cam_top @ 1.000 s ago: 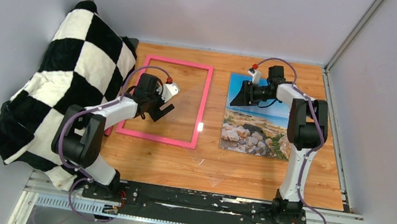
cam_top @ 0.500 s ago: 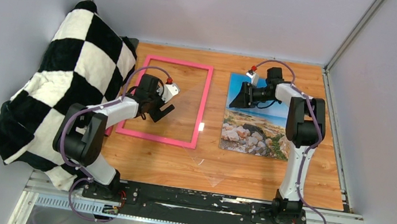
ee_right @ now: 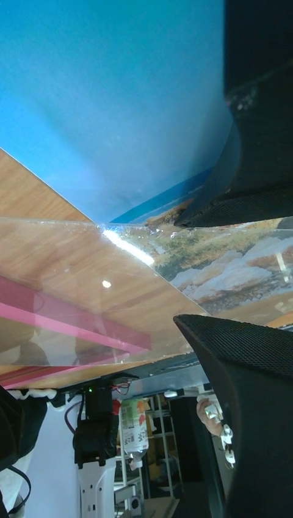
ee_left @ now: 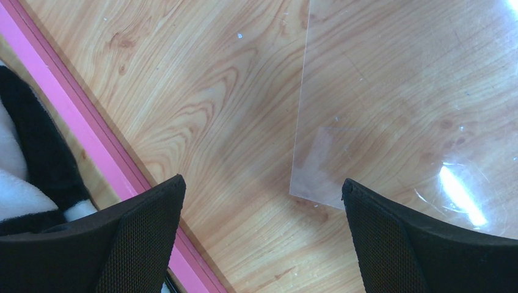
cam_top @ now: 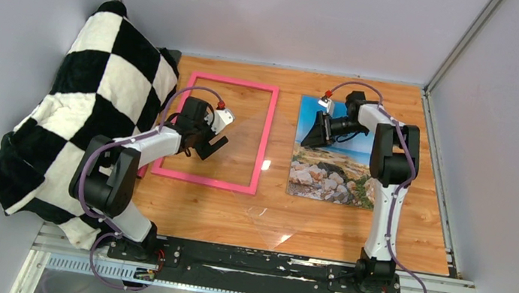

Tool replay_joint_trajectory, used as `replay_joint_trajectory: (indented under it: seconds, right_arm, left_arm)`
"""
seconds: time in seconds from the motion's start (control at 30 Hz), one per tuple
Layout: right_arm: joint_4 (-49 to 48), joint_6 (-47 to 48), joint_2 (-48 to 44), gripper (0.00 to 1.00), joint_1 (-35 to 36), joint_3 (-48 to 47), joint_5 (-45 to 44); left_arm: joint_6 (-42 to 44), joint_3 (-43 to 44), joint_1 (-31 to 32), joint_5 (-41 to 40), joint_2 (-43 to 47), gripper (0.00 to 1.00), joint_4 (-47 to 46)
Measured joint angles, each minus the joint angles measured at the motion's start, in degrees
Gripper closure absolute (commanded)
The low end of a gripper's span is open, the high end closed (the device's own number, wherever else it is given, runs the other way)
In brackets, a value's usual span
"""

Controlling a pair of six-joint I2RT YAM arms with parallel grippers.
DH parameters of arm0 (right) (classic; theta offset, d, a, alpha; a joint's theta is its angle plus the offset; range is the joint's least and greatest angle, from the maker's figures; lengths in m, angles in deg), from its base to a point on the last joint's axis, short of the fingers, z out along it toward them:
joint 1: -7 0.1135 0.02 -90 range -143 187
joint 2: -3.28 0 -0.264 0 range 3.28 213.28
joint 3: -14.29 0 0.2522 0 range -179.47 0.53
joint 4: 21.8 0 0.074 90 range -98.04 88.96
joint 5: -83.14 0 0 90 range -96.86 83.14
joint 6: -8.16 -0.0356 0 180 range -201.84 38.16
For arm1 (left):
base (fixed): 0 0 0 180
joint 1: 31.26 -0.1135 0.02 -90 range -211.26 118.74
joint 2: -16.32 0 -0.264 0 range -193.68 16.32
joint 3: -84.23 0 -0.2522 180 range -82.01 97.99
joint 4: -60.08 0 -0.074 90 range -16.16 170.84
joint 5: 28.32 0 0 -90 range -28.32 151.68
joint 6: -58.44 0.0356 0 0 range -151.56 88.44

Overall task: Take the photo out of the frame
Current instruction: Pick up the photo frame item at the center of the board.

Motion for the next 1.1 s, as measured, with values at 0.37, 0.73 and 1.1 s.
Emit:
replay_joint_trajectory:
  seconds: [0.37, 0.73, 1.1]
  right_arm:
    - [7.74, 2.97, 0.74, 0.52, 0.00, -1.31, 3.69]
    - [10.32, 4.00, 3.93, 0.61, 0.92, -1.68, 4.20]
    - [11.91, 4.79, 4.48, 0.75, 2.19, -2.45, 4.26]
  left_arm:
    - [-0.26, 0.00, 0.02, 0.00, -0.02, 0.00, 0.00]
    - [-0.42, 0.00, 0.26, -0.07, -0.24, 0.00, 0.00]
    - [-0.42, 0.00, 0.72, -0.20, -0.74, 0.00, -0.07]
